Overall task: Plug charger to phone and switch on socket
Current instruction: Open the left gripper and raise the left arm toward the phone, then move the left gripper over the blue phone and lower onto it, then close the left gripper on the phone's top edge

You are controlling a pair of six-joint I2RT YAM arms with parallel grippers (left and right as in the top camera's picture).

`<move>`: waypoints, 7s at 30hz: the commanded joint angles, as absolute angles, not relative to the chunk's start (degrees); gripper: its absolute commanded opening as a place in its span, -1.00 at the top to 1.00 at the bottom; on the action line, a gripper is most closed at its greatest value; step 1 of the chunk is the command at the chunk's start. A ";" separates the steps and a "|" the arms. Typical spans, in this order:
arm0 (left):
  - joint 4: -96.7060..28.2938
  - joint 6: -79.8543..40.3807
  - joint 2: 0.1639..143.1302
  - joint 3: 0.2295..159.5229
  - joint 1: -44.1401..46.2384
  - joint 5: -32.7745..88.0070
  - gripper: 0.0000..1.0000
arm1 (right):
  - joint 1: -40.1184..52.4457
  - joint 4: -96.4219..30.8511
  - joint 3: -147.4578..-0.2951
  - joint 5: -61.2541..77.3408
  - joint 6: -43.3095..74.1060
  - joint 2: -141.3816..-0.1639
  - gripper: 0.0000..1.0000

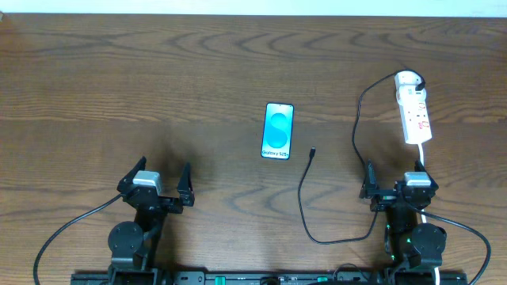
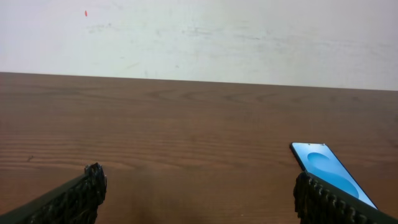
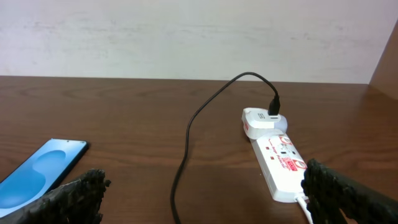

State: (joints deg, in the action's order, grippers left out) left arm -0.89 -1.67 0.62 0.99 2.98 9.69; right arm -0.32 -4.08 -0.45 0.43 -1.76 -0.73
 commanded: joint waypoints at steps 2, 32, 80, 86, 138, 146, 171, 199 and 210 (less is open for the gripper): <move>-3.20 -2.15 0.23 0.23 2.52 9.80 -0.96 | -0.45 -4.29 -0.32 0.36 -2.24 -0.64 -0.99; -3.20 -2.15 0.23 0.23 2.52 9.82 -0.96 | -0.45 -4.32 -0.32 0.36 -2.24 -0.64 -0.98; 10.81 -12.03 11.05 17.34 2.52 13.43 -0.96 | -0.45 -4.29 -0.32 0.36 -2.24 -0.64 -0.98; -32.86 -5.56 41.80 54.98 2.59 13.89 -0.96 | -0.45 -4.32 -0.32 0.36 -2.24 -0.64 -0.99; -69.93 -28.42 130.37 116.09 31.81 9.39 -0.96 | -0.45 -4.32 -0.32 0.36 -2.24 -0.64 -0.99; -62.54 -28.38 134.28 115.98 31.86 9.43 -0.96 | -0.45 -4.29 -0.32 0.36 -2.24 -0.64 -0.98; -58.35 -30.74 137.84 114.80 35.81 1.87 -0.96 | -0.45 -4.32 -0.32 0.36 -2.24 -0.64 -0.98; -58.00 -30.74 142.74 114.58 36.10 1.87 -0.96 | -0.45 -4.32 -0.32 0.36 -2.24 -0.64 -0.99; -59.46 -30.74 142.74 114.58 36.10 1.89 -0.96 | -0.45 -4.32 -0.32 0.36 -2.24 -0.64 -0.99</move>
